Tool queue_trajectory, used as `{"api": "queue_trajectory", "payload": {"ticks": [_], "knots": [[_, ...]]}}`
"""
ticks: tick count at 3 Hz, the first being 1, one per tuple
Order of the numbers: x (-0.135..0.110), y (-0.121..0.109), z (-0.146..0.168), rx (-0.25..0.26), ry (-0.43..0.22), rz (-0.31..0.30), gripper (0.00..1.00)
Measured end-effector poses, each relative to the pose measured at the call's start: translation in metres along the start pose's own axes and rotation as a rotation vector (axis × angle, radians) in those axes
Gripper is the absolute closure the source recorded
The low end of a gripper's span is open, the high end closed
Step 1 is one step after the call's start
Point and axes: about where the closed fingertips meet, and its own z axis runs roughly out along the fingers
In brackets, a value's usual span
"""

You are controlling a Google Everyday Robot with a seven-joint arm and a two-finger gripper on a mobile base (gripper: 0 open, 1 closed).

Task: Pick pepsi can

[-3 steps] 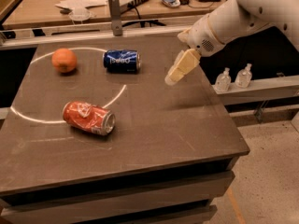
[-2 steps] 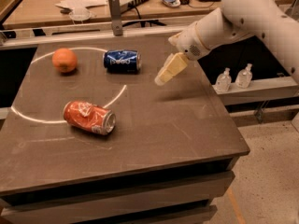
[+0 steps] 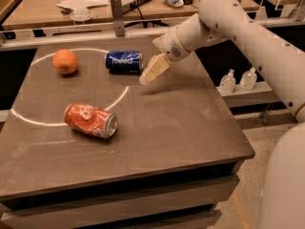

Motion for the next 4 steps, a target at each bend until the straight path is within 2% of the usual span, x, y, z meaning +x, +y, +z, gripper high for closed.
{"api": "queue_trajectory", "payload": {"ticks": [1, 2, 4], "knots": [[-0.014, -0.009, 0.017, -0.012, -0.019, 0.000, 0.00], [-0.015, -0.022, 0.032, -0.027, -0.007, 0.018, 0.18], [-0.026, -0.025, 0.040, -0.042, -0.002, 0.003, 0.65]]}}
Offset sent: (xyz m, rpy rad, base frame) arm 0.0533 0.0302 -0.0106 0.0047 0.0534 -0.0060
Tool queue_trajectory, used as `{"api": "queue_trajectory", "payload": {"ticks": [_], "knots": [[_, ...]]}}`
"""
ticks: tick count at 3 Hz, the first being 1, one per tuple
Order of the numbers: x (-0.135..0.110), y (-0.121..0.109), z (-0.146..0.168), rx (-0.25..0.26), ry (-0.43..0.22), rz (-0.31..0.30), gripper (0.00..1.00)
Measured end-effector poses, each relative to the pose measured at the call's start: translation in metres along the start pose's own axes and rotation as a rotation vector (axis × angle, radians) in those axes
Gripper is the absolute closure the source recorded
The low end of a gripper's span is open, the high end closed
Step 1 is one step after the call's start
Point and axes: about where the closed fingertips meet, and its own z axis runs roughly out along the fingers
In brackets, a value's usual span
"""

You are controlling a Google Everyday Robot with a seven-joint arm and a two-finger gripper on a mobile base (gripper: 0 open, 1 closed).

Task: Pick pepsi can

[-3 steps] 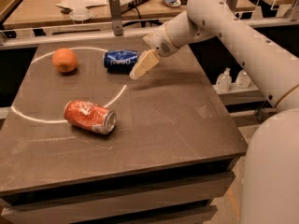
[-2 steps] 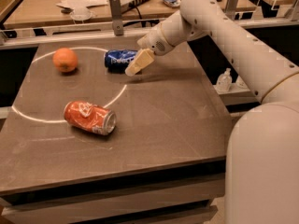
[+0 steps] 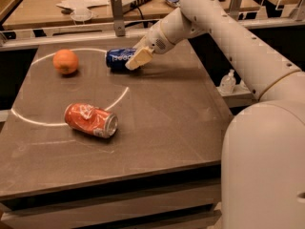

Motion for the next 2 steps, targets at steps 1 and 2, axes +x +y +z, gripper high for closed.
{"api": "queue_trajectory", "payload": {"ticks": [1, 2], "knots": [[-0.024, 0.008, -0.033, 0.001, -0.045, -0.070, 0.88], [-0.042, 0.019, -0.074, -0.009, -0.053, -0.187, 1.00]]}}
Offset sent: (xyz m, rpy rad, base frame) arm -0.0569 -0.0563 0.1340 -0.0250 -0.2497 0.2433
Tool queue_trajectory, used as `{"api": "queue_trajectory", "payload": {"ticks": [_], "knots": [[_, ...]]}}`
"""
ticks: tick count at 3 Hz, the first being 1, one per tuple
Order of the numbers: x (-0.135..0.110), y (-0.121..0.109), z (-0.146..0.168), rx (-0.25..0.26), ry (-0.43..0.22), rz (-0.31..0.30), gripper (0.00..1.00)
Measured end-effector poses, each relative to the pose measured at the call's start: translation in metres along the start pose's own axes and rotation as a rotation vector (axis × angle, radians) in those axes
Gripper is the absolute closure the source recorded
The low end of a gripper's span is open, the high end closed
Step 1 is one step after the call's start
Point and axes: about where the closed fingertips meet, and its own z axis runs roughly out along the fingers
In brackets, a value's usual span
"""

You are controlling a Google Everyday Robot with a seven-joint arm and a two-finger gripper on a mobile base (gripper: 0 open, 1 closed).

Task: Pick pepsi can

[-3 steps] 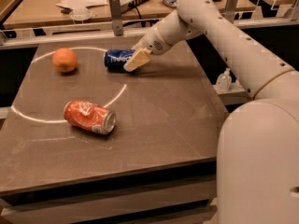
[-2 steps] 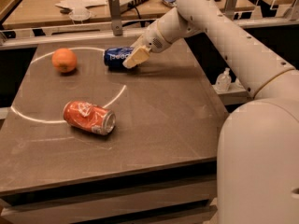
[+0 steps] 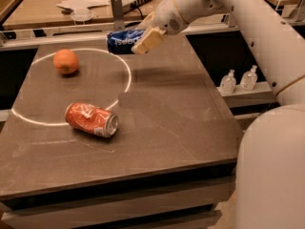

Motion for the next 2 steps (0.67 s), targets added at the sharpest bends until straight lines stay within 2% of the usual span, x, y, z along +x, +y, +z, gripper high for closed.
{"api": "queue_trajectory", "payload": {"ticks": [1, 2], "knots": [[-0.0081, 0.0177, -0.0239, -0.080, 0.014, -0.124, 1.00], [-0.0076, 0.0164, -0.0182, -0.078, 0.012, -0.110, 1.00]]}}
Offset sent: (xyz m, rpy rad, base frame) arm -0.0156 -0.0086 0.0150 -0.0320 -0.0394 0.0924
